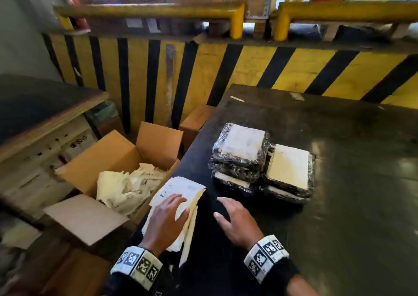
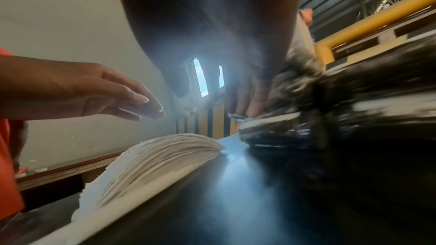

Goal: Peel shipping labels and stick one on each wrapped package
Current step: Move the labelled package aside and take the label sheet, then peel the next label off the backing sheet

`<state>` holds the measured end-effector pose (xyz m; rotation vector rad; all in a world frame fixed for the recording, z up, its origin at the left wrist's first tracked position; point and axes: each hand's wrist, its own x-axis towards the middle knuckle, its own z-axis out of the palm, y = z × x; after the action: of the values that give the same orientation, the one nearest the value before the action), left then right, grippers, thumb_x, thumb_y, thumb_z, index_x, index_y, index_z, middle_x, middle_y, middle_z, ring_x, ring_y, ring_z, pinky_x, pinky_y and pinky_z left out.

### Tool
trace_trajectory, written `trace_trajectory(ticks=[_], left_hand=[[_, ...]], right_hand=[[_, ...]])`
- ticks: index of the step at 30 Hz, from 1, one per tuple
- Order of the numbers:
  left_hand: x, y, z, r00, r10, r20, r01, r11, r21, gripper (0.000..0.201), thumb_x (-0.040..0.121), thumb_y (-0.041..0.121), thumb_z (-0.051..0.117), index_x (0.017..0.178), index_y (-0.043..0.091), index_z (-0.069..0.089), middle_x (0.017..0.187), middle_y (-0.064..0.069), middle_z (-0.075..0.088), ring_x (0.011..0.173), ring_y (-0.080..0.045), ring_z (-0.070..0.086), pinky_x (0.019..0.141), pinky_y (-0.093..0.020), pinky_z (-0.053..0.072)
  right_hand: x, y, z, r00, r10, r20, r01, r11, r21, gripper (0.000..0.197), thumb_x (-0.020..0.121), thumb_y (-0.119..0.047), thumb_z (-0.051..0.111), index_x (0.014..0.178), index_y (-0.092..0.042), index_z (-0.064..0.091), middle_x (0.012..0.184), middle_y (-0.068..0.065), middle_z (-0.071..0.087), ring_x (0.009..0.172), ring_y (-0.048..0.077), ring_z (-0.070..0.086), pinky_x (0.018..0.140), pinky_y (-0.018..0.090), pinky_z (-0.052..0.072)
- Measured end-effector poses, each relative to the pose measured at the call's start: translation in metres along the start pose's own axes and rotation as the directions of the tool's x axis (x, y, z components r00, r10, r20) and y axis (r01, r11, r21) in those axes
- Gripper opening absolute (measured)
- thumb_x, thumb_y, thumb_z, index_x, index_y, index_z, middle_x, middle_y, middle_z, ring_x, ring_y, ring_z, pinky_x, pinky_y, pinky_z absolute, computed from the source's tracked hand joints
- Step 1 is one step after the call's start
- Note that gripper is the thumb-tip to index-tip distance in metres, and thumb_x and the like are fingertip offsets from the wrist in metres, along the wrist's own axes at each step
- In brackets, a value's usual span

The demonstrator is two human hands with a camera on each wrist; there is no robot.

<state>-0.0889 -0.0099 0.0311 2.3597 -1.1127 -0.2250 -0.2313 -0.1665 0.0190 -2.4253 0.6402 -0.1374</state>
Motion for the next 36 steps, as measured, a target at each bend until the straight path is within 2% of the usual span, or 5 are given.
trace_trajectory(ticks=[6, 14, 24, 30, 36], left_hand=[[0.041, -0.073, -0.012, 0.989, -0.145, -0.020, 0.145, 0.989, 0.004, 0.058, 0.088, 0.048, 0.054, 0.132, 0.010, 0.053, 0.133, -0.009, 0.057, 0.123, -0.026, 0.052, 0.101, -0.041, 0.044], [0.075, -0.114, -0.005, 0.954, -0.294, 0.062, 0.287, 0.831, -0.476, 0.023, 0.073, 0.025, 0.081, 0.081, 0.013, 0.063, 0.077, -0.007, 0.069, 0.074, -0.027, 0.067, 0.066, -0.043, 0.056], [0.079, -0.111, -0.022, 0.969, -0.169, -0.183, 0.089, 0.921, -0.380, 0.017, 0.085, 0.020, 0.070, 0.098, 0.010, 0.074, 0.091, 0.002, 0.071, 0.077, -0.015, 0.069, 0.066, -0.034, 0.059], [0.075, -0.071, -0.052, 0.980, -0.199, -0.030, 0.096, 0.591, -0.801, 0.015, 0.086, 0.021, 0.066, 0.092, 0.008, 0.071, 0.087, -0.008, 0.075, 0.082, -0.027, 0.071, 0.077, -0.051, 0.058], [0.077, -0.030, -0.067, 0.978, -0.208, 0.011, 0.100, 0.427, -0.899, 0.015, 0.089, 0.023, 0.062, 0.094, 0.010, 0.068, 0.090, -0.004, 0.075, 0.091, -0.033, 0.070, 0.085, -0.055, 0.052]], right_hand=[[0.059, -0.051, 0.037, 0.998, 0.013, 0.056, -0.009, 0.997, -0.071, 0.048, 0.096, -0.036, 0.044, 0.141, -0.021, 0.038, 0.149, -0.001, 0.036, 0.137, 0.016, 0.031, 0.109, 0.030, 0.026], [0.074, -0.056, 0.055, 0.991, 0.071, 0.115, -0.062, 0.994, -0.086, 0.043, 0.096, -0.033, 0.044, 0.136, -0.018, 0.046, 0.152, 0.003, 0.033, 0.132, 0.025, 0.035, 0.112, 0.032, 0.026], [0.074, -0.038, 0.062, 0.993, 0.068, 0.098, -0.065, 0.997, -0.033, 0.053, 0.094, -0.041, 0.045, 0.141, -0.018, 0.042, 0.154, 0.003, 0.031, 0.136, 0.019, 0.032, 0.113, 0.026, 0.024], [0.071, -0.049, 0.044, 0.990, 0.077, -0.122, -0.034, 0.945, 0.325, 0.090, 0.076, -0.082, 0.026, 0.092, -0.007, 0.072, 0.098, 0.004, 0.073, 0.095, 0.015, 0.063, 0.089, 0.030, 0.048], [0.051, -0.080, -0.002, 0.985, 0.145, -0.089, -0.045, 0.729, 0.683, 0.029, 0.092, -0.023, 0.058, 0.079, -0.002, 0.073, 0.081, 0.007, 0.075, 0.080, 0.018, 0.069, 0.080, 0.023, 0.051]])
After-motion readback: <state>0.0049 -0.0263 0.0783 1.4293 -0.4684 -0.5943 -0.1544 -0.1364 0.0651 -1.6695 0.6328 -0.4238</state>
